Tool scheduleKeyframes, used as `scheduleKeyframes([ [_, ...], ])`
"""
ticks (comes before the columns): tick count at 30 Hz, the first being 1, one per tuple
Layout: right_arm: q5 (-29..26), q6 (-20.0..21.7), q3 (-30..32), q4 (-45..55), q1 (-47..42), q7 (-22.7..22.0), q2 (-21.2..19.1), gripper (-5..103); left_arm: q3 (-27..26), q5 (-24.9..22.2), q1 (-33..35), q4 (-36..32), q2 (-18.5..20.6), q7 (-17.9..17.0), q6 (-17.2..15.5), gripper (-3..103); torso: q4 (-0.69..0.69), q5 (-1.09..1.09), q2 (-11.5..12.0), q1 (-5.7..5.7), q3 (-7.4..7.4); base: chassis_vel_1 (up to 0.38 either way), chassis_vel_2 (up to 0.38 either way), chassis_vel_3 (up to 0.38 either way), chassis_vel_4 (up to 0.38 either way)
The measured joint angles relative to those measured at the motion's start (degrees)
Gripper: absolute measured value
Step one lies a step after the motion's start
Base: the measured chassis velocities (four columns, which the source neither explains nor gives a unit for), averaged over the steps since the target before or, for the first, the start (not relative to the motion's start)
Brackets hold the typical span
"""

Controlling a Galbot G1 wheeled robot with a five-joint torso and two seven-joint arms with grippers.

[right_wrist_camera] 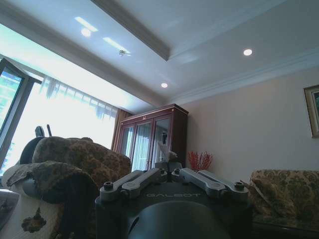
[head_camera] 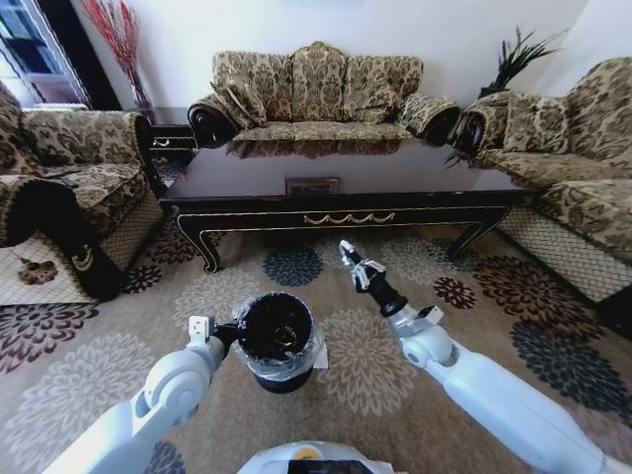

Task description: Move to the front of the table and pick up the trash from the floor, then place it into the trash bin.

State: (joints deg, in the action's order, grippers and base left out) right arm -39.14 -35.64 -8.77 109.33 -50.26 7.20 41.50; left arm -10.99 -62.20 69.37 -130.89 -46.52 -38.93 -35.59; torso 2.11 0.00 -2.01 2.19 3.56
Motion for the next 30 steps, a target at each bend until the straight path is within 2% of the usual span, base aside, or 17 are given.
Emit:
scheduleKeyframes([
  [4,1.5,-0.1,-3.6,-1.8,0.8,0.0,2.8,0,1.3,0.5,-1.8,0.9,-1.8,1.1,0.3,4,0.01,0.0,0.0,0.0,0.0,0.0,0.0,0.0,0.0],
  [13,4.9,-0.3,-5.1,-4.6,-0.9,-0.4,6.1,0,1.7,-1.1,-5.8,3.1,-2.8,1.4,0.4,4,0.01,0.01,0.0,0.0,0.0,0.0,0.0,0.0,0.0],
  [28,5.5,-0.7,-5.0,-5.0,-3.2,1.8,5.7,0,5.2,-2.3,-11.7,7.0,-5.4,1.2,0.6,4,0.01,0.01,0.0,0.0,0.0,0.0,0.0,0.0,0.0],
  [30,5.3,-0.5,-4.5,-5.1,-3.8,2.2,5.3,3,5.3,-2.3,-11.8,6.9,-5.7,1.2,0.6,4,0.01,0.0,0.0,0.0,0.0,0.0,0.0,0.0,0.0],
])
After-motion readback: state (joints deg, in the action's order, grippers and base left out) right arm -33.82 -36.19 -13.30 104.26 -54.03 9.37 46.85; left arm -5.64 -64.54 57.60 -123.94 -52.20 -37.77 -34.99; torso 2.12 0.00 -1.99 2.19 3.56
